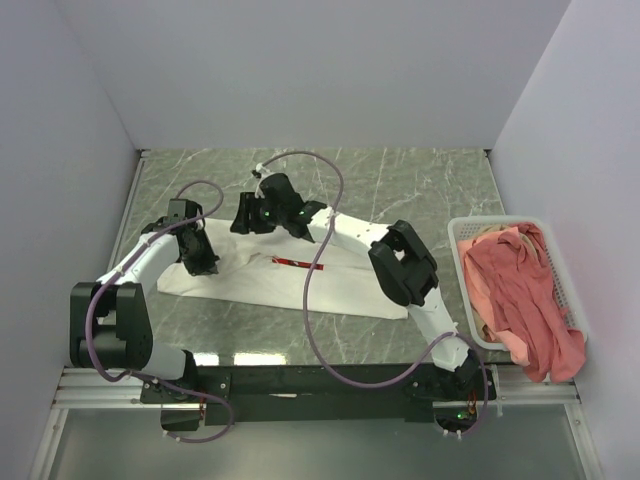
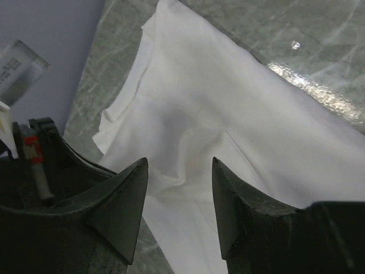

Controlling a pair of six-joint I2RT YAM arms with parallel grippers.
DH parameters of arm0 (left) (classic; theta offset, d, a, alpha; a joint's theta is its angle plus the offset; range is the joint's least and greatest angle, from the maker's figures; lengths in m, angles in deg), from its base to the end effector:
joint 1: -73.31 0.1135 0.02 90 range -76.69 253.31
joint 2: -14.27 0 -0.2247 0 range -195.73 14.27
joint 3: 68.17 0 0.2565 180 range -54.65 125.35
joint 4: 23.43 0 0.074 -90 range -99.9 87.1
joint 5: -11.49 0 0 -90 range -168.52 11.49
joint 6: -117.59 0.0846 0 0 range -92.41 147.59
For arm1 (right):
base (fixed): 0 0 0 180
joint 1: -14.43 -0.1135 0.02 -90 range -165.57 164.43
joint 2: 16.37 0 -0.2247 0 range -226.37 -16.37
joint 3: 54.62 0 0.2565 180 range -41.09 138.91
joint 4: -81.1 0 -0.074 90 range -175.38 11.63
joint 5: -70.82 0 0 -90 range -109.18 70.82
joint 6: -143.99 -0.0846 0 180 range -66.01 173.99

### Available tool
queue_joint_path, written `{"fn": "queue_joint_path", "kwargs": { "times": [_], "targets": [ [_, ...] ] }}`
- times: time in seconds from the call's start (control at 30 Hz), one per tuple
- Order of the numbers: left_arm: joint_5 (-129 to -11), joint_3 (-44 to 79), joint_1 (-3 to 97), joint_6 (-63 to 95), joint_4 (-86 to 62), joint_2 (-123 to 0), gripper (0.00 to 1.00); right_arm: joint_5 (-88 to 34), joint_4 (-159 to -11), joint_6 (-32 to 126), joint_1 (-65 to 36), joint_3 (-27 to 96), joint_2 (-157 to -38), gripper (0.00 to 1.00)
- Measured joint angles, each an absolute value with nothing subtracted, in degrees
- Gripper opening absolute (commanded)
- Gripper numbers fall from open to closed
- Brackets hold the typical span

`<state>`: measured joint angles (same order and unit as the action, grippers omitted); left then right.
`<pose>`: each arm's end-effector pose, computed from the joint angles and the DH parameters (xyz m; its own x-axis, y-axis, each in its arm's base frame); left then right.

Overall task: Fold and stack the t-shirts
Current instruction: Fold the tshirt

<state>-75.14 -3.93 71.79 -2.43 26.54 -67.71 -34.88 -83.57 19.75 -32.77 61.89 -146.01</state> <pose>0.2928 -0.0127 0.1112 -0.8253 -0.4777 -0.3012 -0.4205 0.8758 -0.2369 0.3568 0.4190 0.1542 -0.7561 -0.0192 -0.6542 -0.5354 0.5932 0.6013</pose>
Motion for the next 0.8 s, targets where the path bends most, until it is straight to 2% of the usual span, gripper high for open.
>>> {"fn": "queue_joint_path", "kwargs": {
  "times": [0.37,0.8],
  "targets": [
    [-73.6,-3.9,71.8,-1.5,26.6,-67.7,0.01,-28.8,-80.0,7.8,-35.7,66.0,-151.1,0.55],
    [-73.1,-3.9,71.8,-1.3,26.6,-67.7,0.01,-27.1,-79.5,2.4,-35.9,69.5,-153.5,0.53]
  ]
}}
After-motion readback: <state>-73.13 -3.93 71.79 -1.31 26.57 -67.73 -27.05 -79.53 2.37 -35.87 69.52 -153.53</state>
